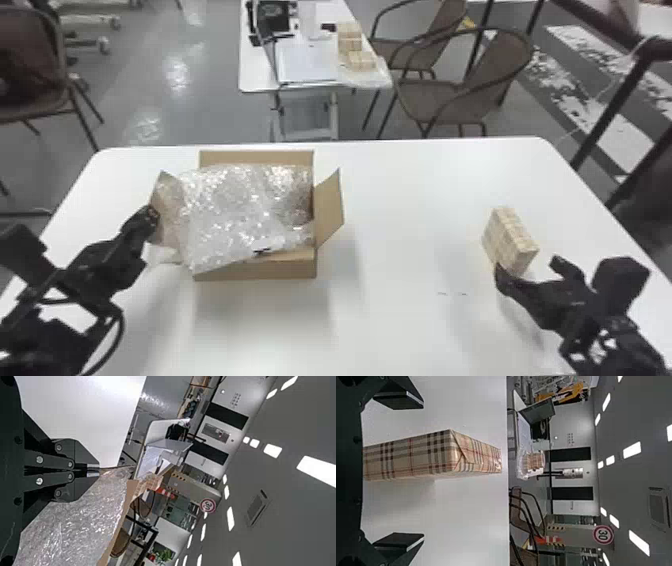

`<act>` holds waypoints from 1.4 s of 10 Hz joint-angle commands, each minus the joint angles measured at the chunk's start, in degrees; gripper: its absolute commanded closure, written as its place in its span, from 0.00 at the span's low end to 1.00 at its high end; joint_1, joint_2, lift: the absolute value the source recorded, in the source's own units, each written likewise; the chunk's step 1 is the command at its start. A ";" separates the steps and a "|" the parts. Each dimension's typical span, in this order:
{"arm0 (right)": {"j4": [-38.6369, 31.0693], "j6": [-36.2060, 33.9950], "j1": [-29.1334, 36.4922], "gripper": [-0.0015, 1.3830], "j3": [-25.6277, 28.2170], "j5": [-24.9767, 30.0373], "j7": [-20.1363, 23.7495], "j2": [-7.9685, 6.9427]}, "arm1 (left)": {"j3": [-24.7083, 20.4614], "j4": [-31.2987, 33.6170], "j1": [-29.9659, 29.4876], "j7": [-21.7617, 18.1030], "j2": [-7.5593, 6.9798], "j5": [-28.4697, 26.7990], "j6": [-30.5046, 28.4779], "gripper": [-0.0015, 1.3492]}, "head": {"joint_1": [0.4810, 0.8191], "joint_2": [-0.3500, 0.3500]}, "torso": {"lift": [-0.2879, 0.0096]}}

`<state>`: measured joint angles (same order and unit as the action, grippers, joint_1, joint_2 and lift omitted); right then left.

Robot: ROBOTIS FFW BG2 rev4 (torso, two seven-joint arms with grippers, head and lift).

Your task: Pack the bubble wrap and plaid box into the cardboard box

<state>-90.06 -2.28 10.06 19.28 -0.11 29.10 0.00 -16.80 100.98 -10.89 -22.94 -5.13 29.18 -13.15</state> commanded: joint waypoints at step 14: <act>-8.99 -4.40 -0.04 0.73 -5.30 -4.72 -0.54 -0.05 | 0.27 -0.53 -0.01 0.00 0.30 0.27 0.31 0.89 | 0.63 0.53 | 0.56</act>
<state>-95.97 -5.92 9.70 14.99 -4.12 28.58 0.00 -16.52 100.46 -10.90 -22.94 -4.84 29.44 -12.83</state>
